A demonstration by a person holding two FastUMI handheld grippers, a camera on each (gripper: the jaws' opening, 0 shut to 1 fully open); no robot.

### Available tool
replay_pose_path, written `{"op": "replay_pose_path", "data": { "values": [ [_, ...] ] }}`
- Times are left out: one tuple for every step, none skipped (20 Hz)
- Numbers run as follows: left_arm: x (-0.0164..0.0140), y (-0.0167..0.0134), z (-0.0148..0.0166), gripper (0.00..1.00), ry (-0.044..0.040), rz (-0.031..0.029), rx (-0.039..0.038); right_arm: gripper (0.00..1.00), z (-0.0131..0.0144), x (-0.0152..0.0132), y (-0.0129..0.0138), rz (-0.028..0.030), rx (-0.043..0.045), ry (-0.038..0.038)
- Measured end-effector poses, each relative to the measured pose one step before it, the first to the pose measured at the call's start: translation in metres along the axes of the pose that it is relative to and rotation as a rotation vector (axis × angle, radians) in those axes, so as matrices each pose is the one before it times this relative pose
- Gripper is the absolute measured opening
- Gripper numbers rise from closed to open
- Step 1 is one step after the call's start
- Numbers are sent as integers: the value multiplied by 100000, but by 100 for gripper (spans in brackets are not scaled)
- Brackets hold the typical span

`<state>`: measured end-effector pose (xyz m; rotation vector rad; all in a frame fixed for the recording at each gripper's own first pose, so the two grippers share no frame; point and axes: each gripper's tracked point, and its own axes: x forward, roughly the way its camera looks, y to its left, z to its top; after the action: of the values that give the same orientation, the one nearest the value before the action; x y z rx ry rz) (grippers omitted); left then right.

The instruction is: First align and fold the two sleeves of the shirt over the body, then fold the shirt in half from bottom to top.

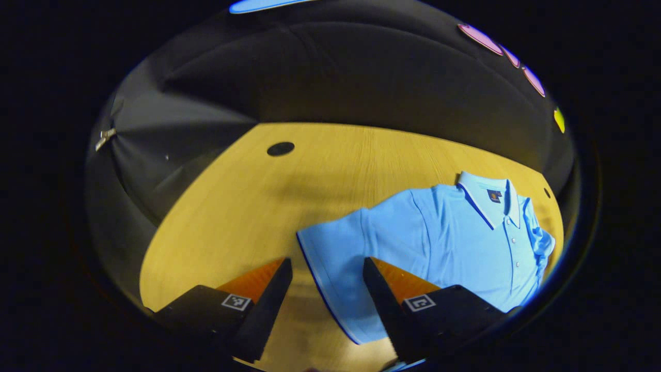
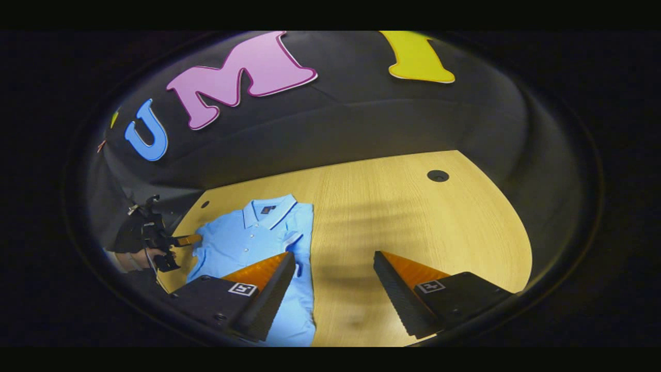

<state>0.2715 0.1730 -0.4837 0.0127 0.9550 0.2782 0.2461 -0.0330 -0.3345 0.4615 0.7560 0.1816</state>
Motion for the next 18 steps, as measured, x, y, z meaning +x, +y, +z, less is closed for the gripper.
{"op": "replay_pose_path", "data": {
  "values": [
    [411, -495, -463, 88, 844, -241, 2180, 96, -161, 119, 283, 387, 52, 226],
    [-276, -807, 141, 69, 32, -2423, 2531, 96, 2, 96, 189, 263, -518, -2],
    [-141, -520, 136, 50, -1180, -227, 2605, 96, -122, 141, 407, 543, -536, 95],
    [83, -8, 50, 31, 900, 1265, 1765, 96, -91, -8, 344, 696, -242, 112],
    [-126, -90, 402, 13, -423, 84, 429, 96, -23, -49, 189, 375, -186, 58],
    [-13, -695, -98, 8, 1496, -2405, -2416, 96, 0, -15, 100, 193, -73, -52],
    [-319, -479, 390, 6, 651, -2250, -2601, 95, -121, -41, -1, -144, -151, 83],
    [-322, 95, 437, 7, -1922, -918, -1049, 95, 63, -99, -199, -440, -91, 33],
    [-603, -470, 1057, 6, -3917, -2337, -473, 95, 55, -35, -109, -260, 292, -336],
    [-876, -963, 1130, 6, -3761, -3537, -73, 95, 188, -124, -12, 122, 521, -479],
    [-870, -993, 1161, 6, -3404, -3356, 929, 95, 15, -45, -20, 3, 318, -302],
    [-655, -1262, 896, 6, -2548, -4416, 1685, 95, -13, 14, -91, -193, 65, -93],
    [-541, -1654, 596, 6, -1521, -4571, 2295, 95, -68, -10, 2, -67, -37, 46],
    [-350, -1717, 434, 6, -486, -4809, 2845, 95, 9, -38, 117, 246, -97, -43],
    [-233, -1685, 459, 6, -302, -4386, 3324, 95, -29, 7, 280, 362, -319, -138],
    [-29, -1580, 103, 6, 378, -4203, 3382, 95, -40, -61, 178, 218, -605, -31],
    [352, -1580, -301, 6, 1955, -4114, 2524, 95, -211, -2, 264, 327, -570, 135],
    [546, -1383, -888, 6, 3303, -3391, 1565, 95, -319, -36, 276, 441, -284, 487]
  ]
}}
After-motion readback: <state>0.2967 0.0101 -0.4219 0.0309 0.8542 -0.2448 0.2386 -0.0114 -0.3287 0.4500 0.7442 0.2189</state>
